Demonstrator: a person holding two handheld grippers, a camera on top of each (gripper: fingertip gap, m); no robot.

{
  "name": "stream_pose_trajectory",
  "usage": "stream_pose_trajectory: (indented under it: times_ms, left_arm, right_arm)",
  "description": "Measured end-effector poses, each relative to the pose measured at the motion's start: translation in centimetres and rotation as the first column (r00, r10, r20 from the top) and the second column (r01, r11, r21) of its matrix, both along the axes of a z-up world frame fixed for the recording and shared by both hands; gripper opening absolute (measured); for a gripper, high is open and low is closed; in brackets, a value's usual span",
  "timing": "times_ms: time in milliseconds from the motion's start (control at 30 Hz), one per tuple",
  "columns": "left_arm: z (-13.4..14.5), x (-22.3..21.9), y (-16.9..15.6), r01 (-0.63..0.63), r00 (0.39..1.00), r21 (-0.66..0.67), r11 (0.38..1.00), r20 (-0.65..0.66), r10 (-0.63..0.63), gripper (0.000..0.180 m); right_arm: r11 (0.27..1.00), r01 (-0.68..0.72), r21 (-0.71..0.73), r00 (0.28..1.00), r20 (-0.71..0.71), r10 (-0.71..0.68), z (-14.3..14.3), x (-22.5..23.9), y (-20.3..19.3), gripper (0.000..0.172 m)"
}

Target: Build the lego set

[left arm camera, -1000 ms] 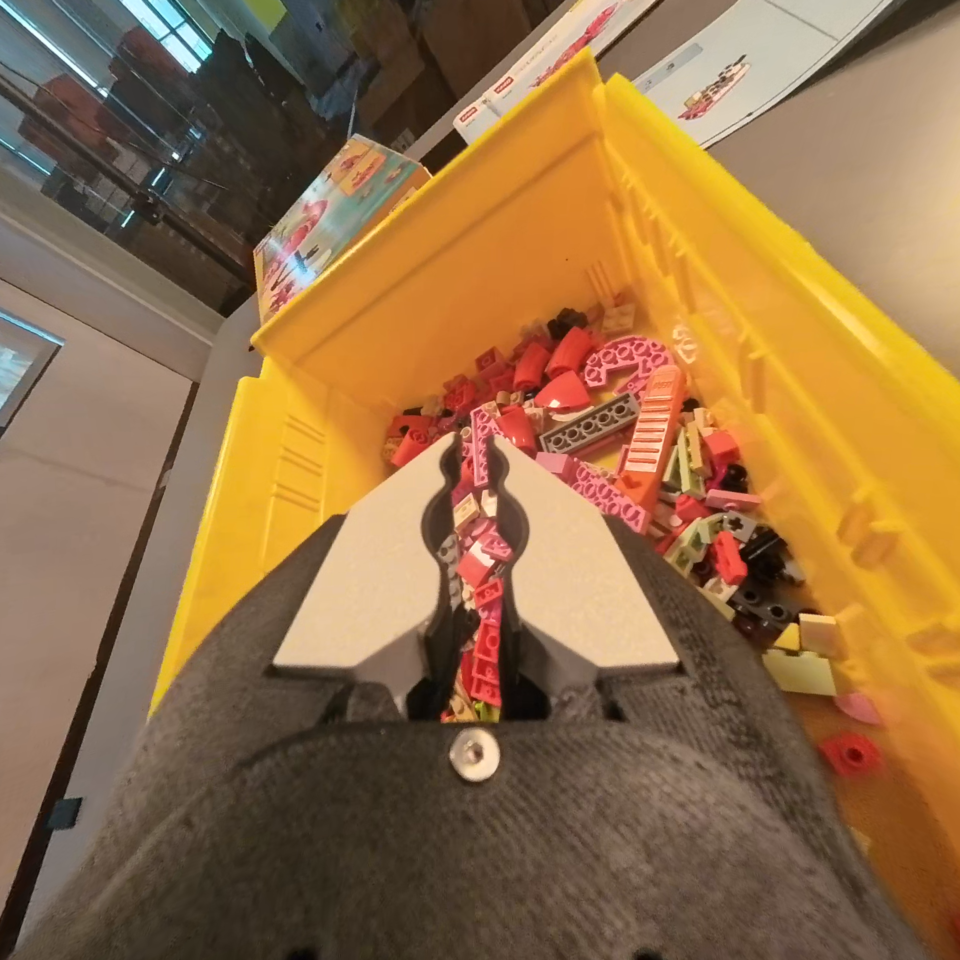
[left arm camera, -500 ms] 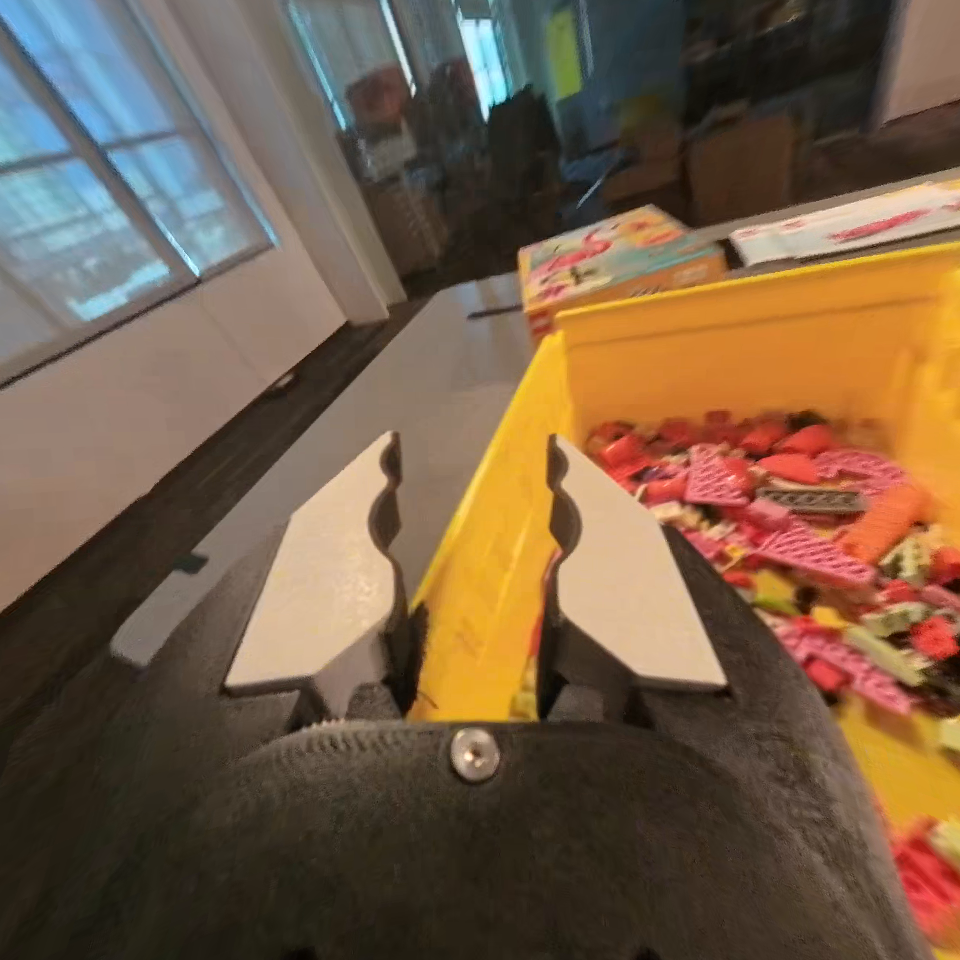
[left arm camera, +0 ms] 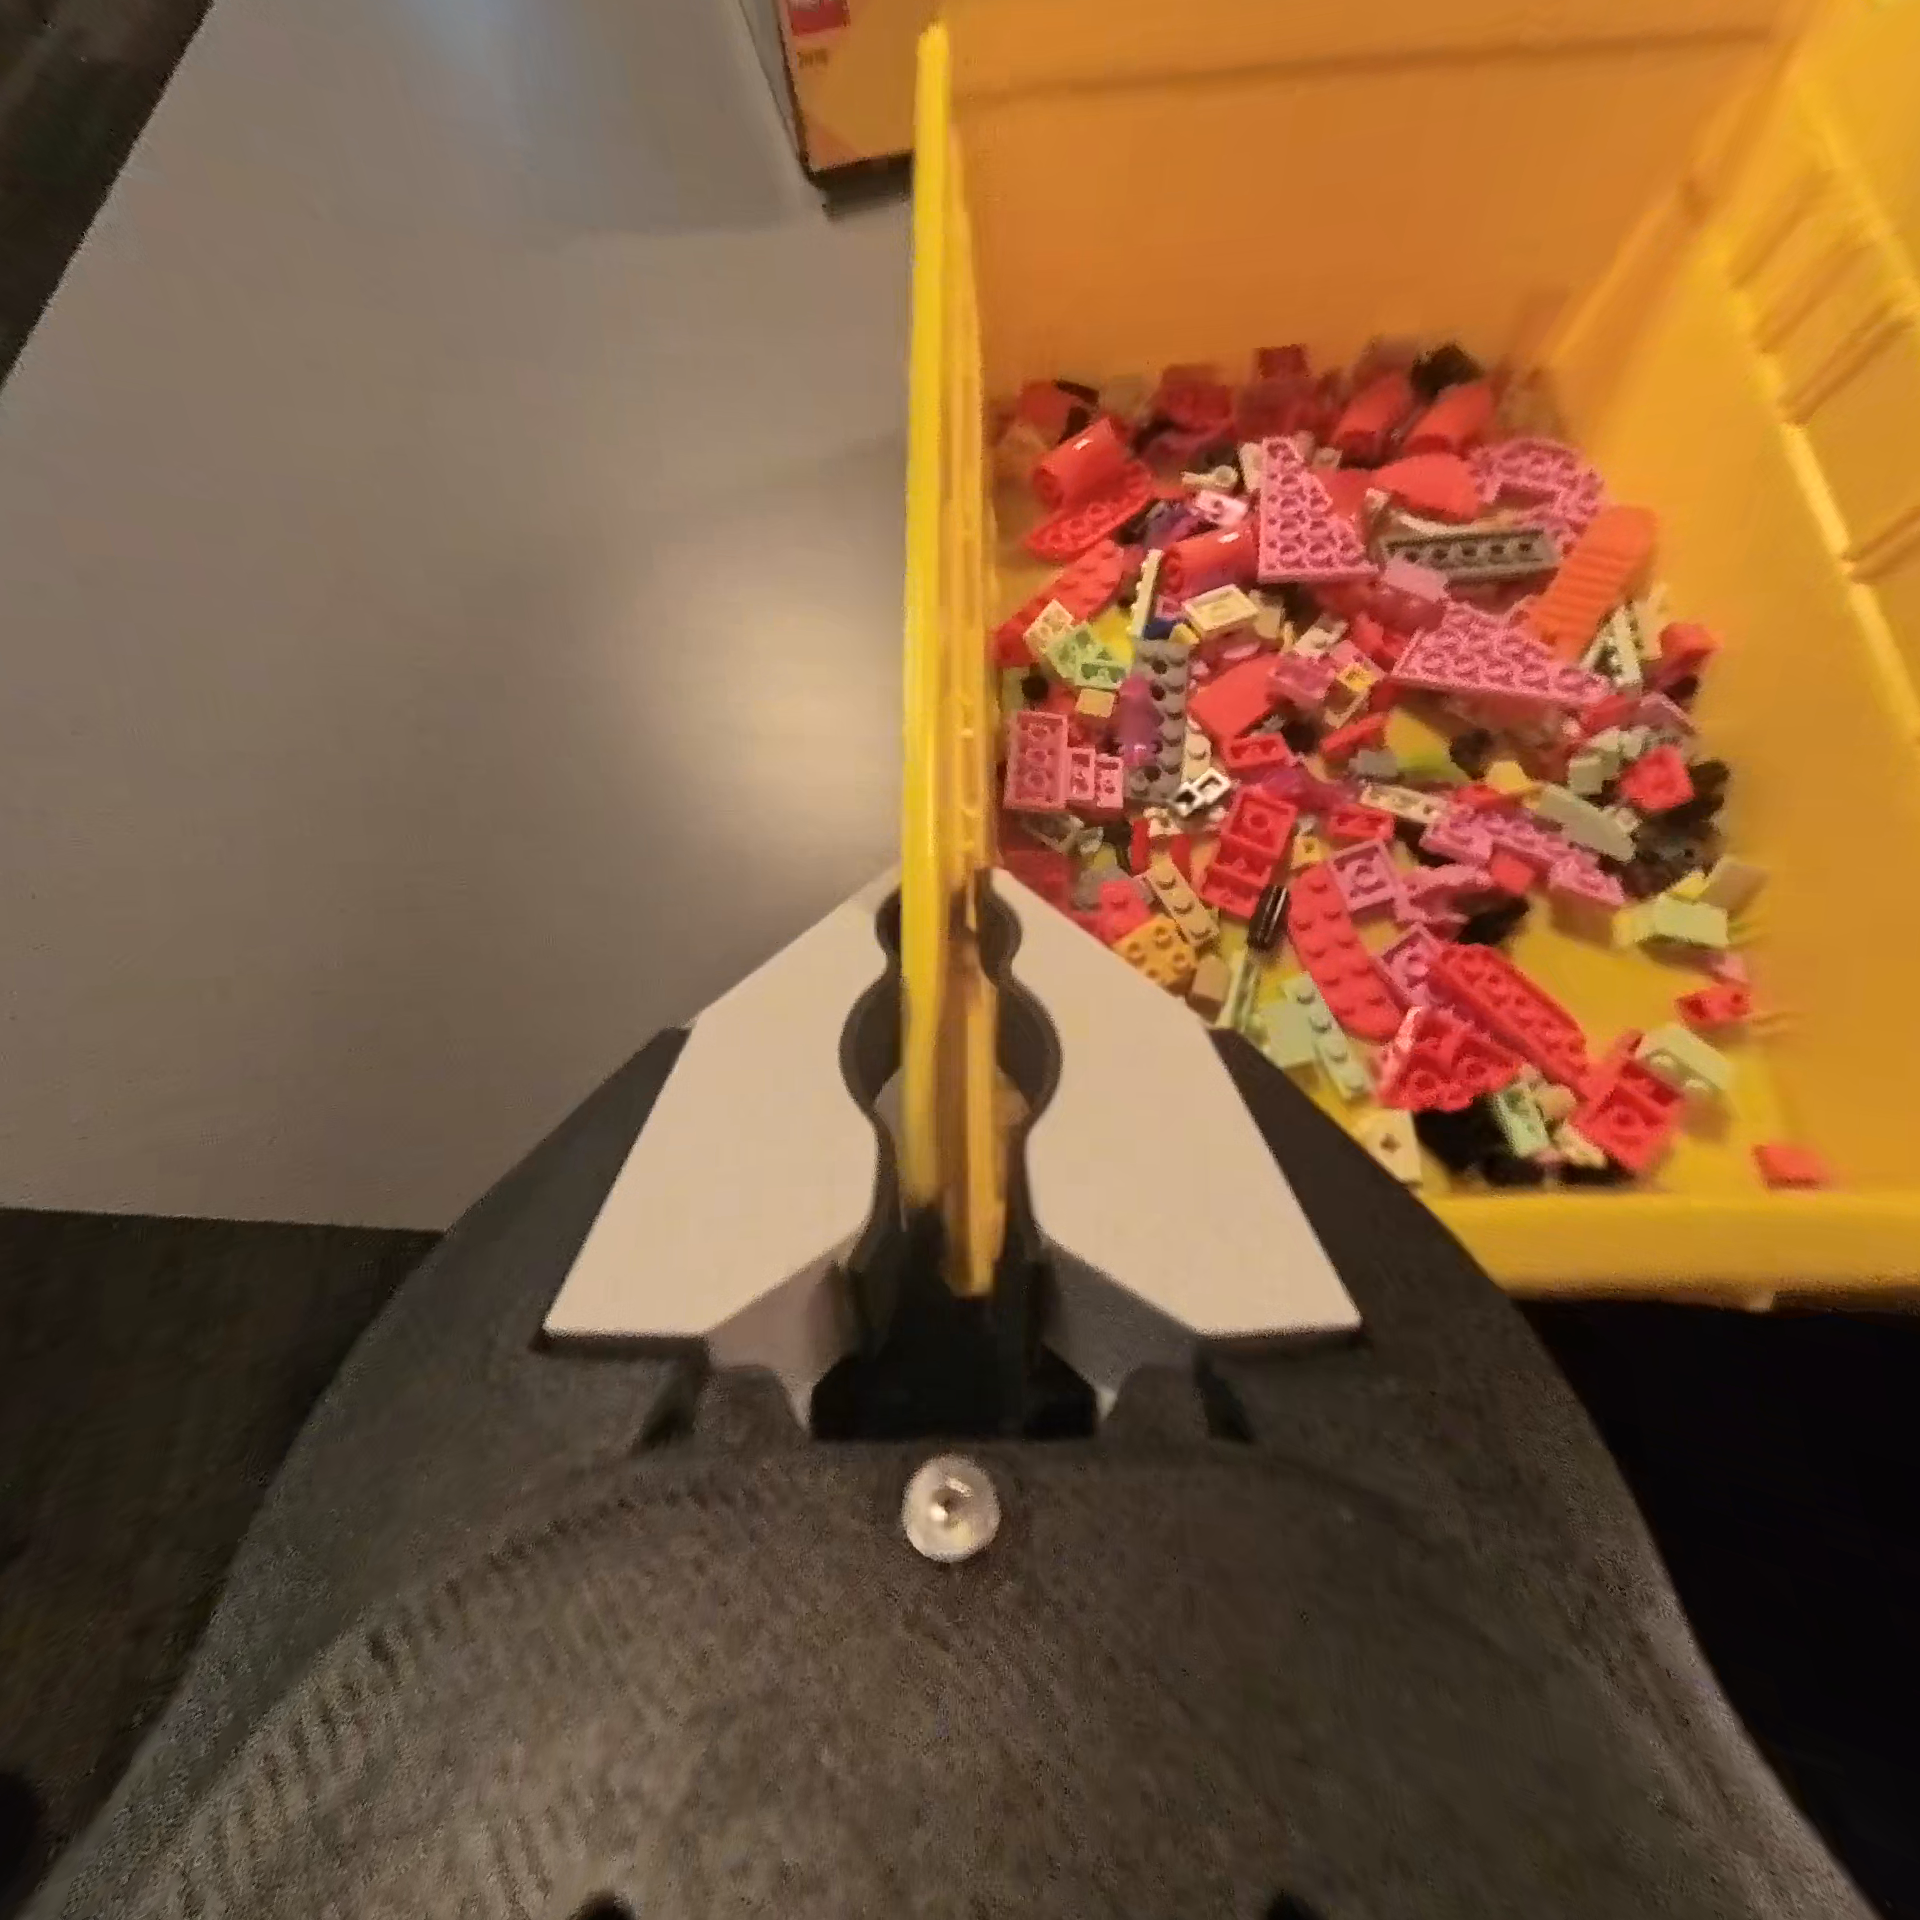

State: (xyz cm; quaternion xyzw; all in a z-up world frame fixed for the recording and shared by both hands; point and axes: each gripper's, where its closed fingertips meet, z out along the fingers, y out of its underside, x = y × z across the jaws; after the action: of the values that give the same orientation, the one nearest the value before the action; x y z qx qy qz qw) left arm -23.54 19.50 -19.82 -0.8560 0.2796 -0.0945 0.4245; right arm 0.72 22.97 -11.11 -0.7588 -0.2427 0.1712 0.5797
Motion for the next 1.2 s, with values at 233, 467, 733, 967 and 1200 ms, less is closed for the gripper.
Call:
stream_pose_trajectory:
  times_ms: [233, 467, 733, 967, 1200]
  left_arm:
    - [-0.3, 4.5, -6.1, 0.171, 0.984, -0.059, 0.984, -0.032, -0.173, 0.025]
    - [5.1, 3.3, -4.5, 0.178, 0.983, 0.074, 0.981, 0.018, -0.180, 0.019]
    - [4.3, 10.7, -2.3, 0.465, 0.840, -0.125, 0.876, -0.249, -0.482, 0.014]
    - [-1.1, 10.9, -0.6, 0.497, 0.468, -0.434, 0.752, -0.595, -0.653, 0.000]
    - [-3.8, 10.4, -1.4, 0.391, 0.390, -0.711, 0.585, -0.447, -0.805, 0.008]
  right_arm:
    - [0.975, -0.210, -0.067, 0.911, 0.348, 0.220, 1.6, -4.6, -1.7, 0.034]
    - [0.925, -0.331, -0.188, 0.730, 0.570, 0.377, -1.3, -6.3, -4.8, 0.000]
    - [0.883, -0.372, -0.287, 0.690, 0.550, 0.470, -3.5, -6.7, -5.7, 0.000]
    - [0.870, -0.406, -0.278, 0.723, 0.485, 0.492, -2.6, -5.8, -6.0, 0.000]
    - [0.886, -0.375, -0.274, 0.757, 0.460, 0.463, -2.1, -4.1, -5.8, 0.000]
